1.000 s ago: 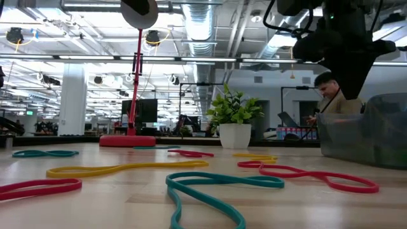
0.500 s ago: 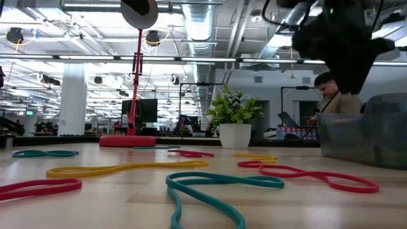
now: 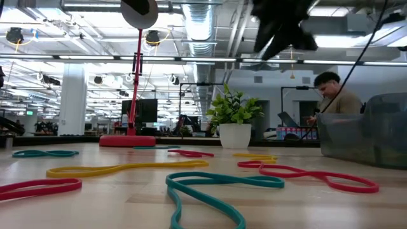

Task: Pick and place items into bin
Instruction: Put the yellow rubber band into the black bin

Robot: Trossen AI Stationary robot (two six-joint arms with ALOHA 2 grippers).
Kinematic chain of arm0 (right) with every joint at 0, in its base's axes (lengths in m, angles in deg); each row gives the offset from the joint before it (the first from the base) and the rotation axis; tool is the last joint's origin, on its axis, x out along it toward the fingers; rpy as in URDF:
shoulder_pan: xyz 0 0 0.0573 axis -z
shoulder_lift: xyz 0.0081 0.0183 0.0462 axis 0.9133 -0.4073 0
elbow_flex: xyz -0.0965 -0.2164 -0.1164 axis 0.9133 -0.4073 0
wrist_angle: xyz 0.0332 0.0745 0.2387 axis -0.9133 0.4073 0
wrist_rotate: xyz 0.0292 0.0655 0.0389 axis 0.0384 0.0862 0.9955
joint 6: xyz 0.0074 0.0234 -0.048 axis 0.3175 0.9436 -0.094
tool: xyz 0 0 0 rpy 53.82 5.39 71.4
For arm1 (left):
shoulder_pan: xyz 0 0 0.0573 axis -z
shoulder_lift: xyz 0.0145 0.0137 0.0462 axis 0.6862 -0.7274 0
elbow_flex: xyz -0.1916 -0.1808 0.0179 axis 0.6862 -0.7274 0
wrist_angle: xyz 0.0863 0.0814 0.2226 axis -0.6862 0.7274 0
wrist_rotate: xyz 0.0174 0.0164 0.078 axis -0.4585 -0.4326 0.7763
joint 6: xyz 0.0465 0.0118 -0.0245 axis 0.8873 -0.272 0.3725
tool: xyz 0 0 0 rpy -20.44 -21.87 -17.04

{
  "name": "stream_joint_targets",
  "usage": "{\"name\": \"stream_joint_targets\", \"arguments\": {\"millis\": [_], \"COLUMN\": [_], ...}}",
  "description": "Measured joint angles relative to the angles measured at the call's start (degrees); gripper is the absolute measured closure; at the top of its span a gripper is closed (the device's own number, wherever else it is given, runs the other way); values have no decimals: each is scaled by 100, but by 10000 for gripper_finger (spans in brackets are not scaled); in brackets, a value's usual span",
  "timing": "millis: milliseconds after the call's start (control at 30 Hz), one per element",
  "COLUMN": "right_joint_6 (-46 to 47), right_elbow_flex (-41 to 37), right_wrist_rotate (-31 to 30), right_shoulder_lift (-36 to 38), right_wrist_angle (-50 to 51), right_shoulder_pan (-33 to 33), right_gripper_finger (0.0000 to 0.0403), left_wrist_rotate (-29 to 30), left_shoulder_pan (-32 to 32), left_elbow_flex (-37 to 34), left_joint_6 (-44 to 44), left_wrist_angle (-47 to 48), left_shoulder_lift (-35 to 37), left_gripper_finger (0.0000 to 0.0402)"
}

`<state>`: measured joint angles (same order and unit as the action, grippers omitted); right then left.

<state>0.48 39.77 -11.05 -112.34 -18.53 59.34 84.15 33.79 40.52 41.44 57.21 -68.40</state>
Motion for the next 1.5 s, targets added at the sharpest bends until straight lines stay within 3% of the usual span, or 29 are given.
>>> {"name": "stream_joint_targets", "arguments": {"millis": [233,533,900,1133,1367,1500], "right_joint_6": [-217,-333,-587,-643,-1072,-1281], "right_elbow_flex": [-10,17,40,41,43,229], "right_wrist_rotate": [942,703,715,722,888,1189], "right_shoulder_lift": [-1323,-2092,-2680,-2673,-2661,-2552], "right_wrist_angle": [40,-9,-99,-148,-170,-119], "right_shoulder_pan": [243,312,292,298,309,310], "right_gripper_finger": [315,316,316,319,393,394], "left_wrist_rotate": [-23,-129,-181,-266,-264,-262], "left_shoulder_pan": [1,2,2,2,2,2], "left_elbow_flex": [0,0,2,2,2,2], "left_joint_6": [2,12,46,44,42,38], "left_wrist_angle": [23,42,33,59,15,16], "left_shoulder_lift": [2,2,7,2,2,2], "left_gripper_finger": [310,310,310,310,310,310]}}
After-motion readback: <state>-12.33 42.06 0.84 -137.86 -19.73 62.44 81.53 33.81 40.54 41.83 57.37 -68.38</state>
